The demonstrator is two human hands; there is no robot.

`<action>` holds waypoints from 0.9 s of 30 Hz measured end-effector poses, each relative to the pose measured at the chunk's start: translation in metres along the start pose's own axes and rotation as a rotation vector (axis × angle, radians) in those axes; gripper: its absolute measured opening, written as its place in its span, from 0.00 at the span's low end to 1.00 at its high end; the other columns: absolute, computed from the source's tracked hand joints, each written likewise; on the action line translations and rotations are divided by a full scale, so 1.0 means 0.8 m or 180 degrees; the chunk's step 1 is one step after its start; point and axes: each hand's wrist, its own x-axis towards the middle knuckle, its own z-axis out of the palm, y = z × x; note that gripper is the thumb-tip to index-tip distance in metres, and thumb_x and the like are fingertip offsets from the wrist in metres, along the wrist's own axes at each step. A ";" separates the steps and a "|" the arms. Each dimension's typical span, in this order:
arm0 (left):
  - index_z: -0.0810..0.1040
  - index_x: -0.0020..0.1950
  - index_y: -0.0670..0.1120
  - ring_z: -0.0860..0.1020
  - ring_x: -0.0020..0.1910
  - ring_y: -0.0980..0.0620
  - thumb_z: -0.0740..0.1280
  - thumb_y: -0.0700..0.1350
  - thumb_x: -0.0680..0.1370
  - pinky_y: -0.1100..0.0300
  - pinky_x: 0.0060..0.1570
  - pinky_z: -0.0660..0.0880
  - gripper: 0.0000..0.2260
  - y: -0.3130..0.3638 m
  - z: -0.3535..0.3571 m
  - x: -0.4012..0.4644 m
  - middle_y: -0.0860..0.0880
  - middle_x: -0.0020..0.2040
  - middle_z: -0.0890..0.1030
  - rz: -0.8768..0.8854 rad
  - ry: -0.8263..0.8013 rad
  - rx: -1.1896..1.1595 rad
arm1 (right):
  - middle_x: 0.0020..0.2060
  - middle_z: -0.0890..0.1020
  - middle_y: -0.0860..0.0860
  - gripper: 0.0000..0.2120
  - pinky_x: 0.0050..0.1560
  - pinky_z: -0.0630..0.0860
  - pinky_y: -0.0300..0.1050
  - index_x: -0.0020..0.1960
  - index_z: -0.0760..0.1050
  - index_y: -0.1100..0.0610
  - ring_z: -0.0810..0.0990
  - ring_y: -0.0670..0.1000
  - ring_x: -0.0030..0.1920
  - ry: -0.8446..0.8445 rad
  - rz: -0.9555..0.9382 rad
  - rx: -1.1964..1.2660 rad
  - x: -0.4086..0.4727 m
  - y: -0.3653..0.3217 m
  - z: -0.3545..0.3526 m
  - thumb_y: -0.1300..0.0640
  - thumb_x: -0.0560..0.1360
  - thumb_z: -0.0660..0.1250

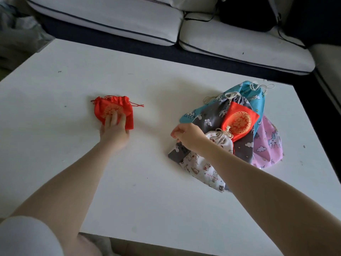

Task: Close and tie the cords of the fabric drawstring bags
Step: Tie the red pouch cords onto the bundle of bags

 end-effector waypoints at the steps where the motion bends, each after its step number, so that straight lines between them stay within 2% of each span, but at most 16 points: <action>1: 0.51 0.76 0.47 0.47 0.76 0.43 0.56 0.47 0.80 0.47 0.73 0.52 0.26 0.000 0.004 0.001 0.46 0.78 0.49 0.0130 0.0023 0.0037 | 0.39 0.78 0.47 0.09 0.44 0.73 0.39 0.48 0.80 0.56 0.77 0.49 0.45 0.0009 0.0061 0.0004 0.003 0.002 0.002 0.60 0.77 0.60; 3: 0.55 0.75 0.45 0.51 0.75 0.44 0.56 0.45 0.79 0.47 0.72 0.56 0.25 0.005 0.011 -0.002 0.47 0.76 0.56 0.0473 -0.0015 0.0163 | 0.36 0.76 0.45 0.09 0.41 0.71 0.38 0.48 0.80 0.56 0.75 0.49 0.42 0.0067 0.0171 0.0072 0.009 0.006 0.005 0.59 0.76 0.60; 5: 0.60 0.74 0.45 0.55 0.74 0.45 0.57 0.44 0.79 0.48 0.70 0.60 0.23 0.014 0.018 -0.012 0.47 0.75 0.59 0.0783 -0.0029 0.0366 | 0.36 0.76 0.46 0.09 0.43 0.71 0.40 0.49 0.79 0.56 0.74 0.50 0.42 0.0084 0.0271 0.0138 0.012 0.007 0.009 0.59 0.76 0.60; 8: 0.67 0.71 0.46 0.62 0.71 0.45 0.59 0.43 0.78 0.51 0.66 0.65 0.21 0.034 0.024 -0.037 0.48 0.73 0.65 0.1266 0.0009 0.0314 | 0.47 0.79 0.52 0.11 0.47 0.74 0.43 0.55 0.77 0.55 0.76 0.51 0.44 0.0008 0.0428 0.0237 0.015 0.004 0.018 0.59 0.76 0.59; 11: 0.69 0.69 0.48 0.63 0.70 0.48 0.57 0.44 0.79 0.52 0.64 0.67 0.18 0.052 0.029 -0.065 0.51 0.71 0.67 0.1578 -0.0233 0.0288 | 0.58 0.76 0.55 0.15 0.43 0.73 0.42 0.63 0.71 0.57 0.76 0.53 0.46 -0.0009 0.0505 0.0176 0.012 0.002 0.022 0.59 0.77 0.59; 13: 0.70 0.68 0.48 0.64 0.69 0.49 0.56 0.44 0.79 0.52 0.65 0.66 0.17 0.060 0.033 -0.082 0.52 0.70 0.68 0.1723 -0.0446 0.0189 | 0.60 0.74 0.54 0.19 0.39 0.72 0.42 0.68 0.64 0.56 0.75 0.53 0.48 0.0001 0.0482 0.0059 0.010 0.005 0.023 0.58 0.78 0.58; 14: 0.72 0.66 0.48 0.64 0.68 0.50 0.55 0.44 0.80 0.52 0.66 0.65 0.16 0.063 0.033 -0.091 0.53 0.69 0.70 0.1769 -0.0606 0.0071 | 0.59 0.73 0.53 0.20 0.40 0.72 0.41 0.70 0.62 0.55 0.75 0.52 0.49 -0.0011 0.0424 0.0068 0.008 0.007 0.025 0.57 0.78 0.58; 16: 0.74 0.64 0.48 0.66 0.67 0.52 0.54 0.43 0.80 0.54 0.66 0.65 0.16 0.068 0.029 -0.099 0.52 0.66 0.73 0.1798 -0.1003 -0.0145 | 0.61 0.72 0.53 0.21 0.50 0.75 0.44 0.70 0.64 0.51 0.75 0.54 0.55 -0.0021 0.0186 -0.0088 0.007 0.012 0.029 0.54 0.78 0.59; 18: 0.77 0.60 0.47 0.69 0.65 0.52 0.53 0.42 0.80 0.55 0.65 0.66 0.16 0.069 0.021 -0.101 0.50 0.63 0.75 0.1712 -0.1364 -0.0269 | 0.63 0.70 0.55 0.21 0.63 0.69 0.51 0.68 0.68 0.48 0.69 0.58 0.63 -0.0063 0.0068 -0.0599 0.006 0.017 0.037 0.48 0.76 0.62; 19: 0.78 0.59 0.47 0.71 0.63 0.51 0.53 0.42 0.80 0.55 0.64 0.68 0.16 0.069 0.017 -0.101 0.49 0.62 0.76 0.1636 -0.1464 -0.0325 | 0.63 0.68 0.55 0.22 0.64 0.66 0.52 0.68 0.68 0.48 0.67 0.59 0.64 -0.0153 0.0090 -0.0821 0.003 0.015 0.040 0.45 0.75 0.63; 22: 0.77 0.60 0.45 0.73 0.61 0.49 0.52 0.41 0.80 0.56 0.62 0.69 0.16 0.071 0.009 -0.100 0.47 0.63 0.76 0.1556 -0.1547 -0.0309 | 0.60 0.73 0.56 0.24 0.60 0.69 0.51 0.65 0.70 0.53 0.68 0.59 0.61 -0.0296 0.0133 -0.1022 0.000 0.006 0.051 0.45 0.73 0.66; 25: 0.76 0.62 0.41 0.70 0.65 0.48 0.51 0.38 0.80 0.57 0.65 0.65 0.16 0.076 0.007 -0.100 0.45 0.65 0.73 0.1608 -0.1483 -0.0238 | 0.54 0.78 0.56 0.17 0.53 0.73 0.48 0.59 0.73 0.56 0.75 0.56 0.54 -0.0014 -0.0052 -0.0594 -0.003 -0.005 0.052 0.53 0.72 0.69; 27: 0.73 0.65 0.41 0.65 0.70 0.51 0.51 0.39 0.81 0.61 0.68 0.59 0.17 0.074 0.009 -0.101 0.48 0.70 0.69 0.1611 -0.1536 -0.0171 | 0.55 0.78 0.56 0.19 0.54 0.73 0.47 0.63 0.71 0.58 0.76 0.56 0.55 0.0023 -0.0136 -0.0486 -0.004 -0.009 0.046 0.58 0.72 0.67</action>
